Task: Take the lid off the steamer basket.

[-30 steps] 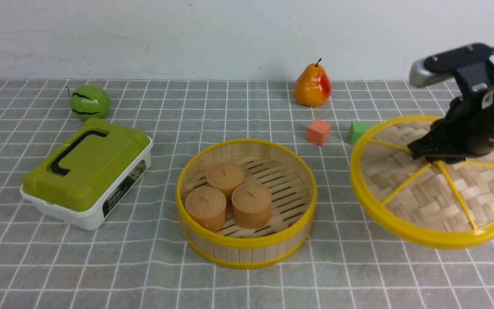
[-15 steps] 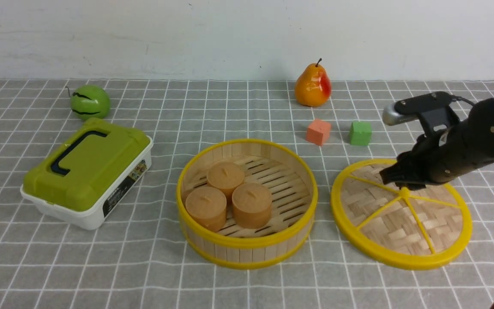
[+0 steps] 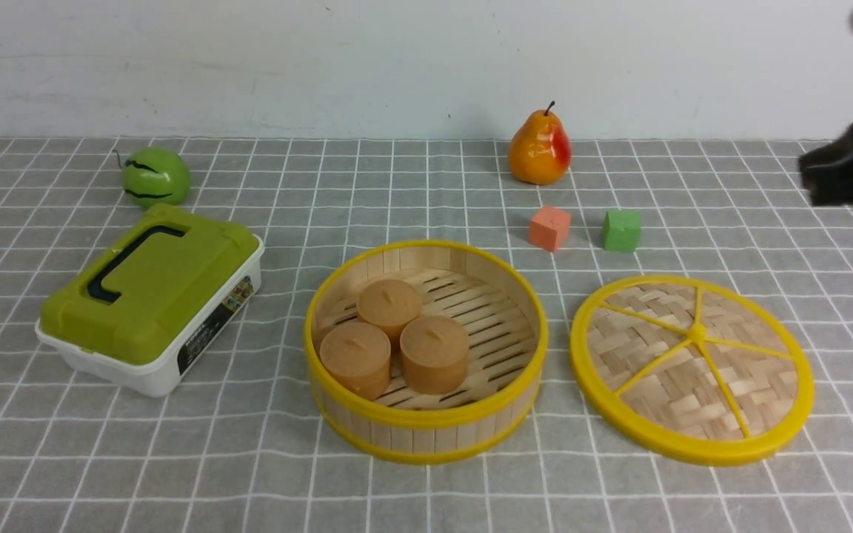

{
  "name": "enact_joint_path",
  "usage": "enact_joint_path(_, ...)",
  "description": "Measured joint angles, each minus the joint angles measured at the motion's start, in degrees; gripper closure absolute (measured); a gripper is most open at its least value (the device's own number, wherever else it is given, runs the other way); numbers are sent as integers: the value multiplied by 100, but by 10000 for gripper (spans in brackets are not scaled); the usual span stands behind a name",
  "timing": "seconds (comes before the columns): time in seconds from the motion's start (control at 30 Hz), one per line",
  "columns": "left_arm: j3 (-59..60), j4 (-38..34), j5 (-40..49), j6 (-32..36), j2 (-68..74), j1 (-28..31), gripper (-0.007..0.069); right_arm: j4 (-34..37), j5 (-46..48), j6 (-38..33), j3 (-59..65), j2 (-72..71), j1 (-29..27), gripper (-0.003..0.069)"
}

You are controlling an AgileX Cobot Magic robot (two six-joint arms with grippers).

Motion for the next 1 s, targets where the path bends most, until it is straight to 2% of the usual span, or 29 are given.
enact_joint_path(0.03,0,0,5,0,0,0,386,78,76,-12,202,-389,0,638)
enact_joint_path(0.17,0,0,5,0,0,0,386,256,273,-34,941,-1486,0,680)
enact_joint_path(0.47,0,0,10,0,0,0,386,359,561,-49,1965,-3161,0,678)
enact_joint_path(0.67,0,0,10,0,0,0,386,41,894,35,2295,-3601,0,674)
enact_joint_path(0.77,0,0,10,0,0,0,386,-61,475,58,2621,-3733,0,672)
enact_joint_path(0.93,0,0,10,0,0,0,386,-61,-963,-44,3515,-3815,0,668)
enact_joint_path(1.0,0,0,10,0,0,0,386,-73,-2246,-131,4267,-3904,0,666)
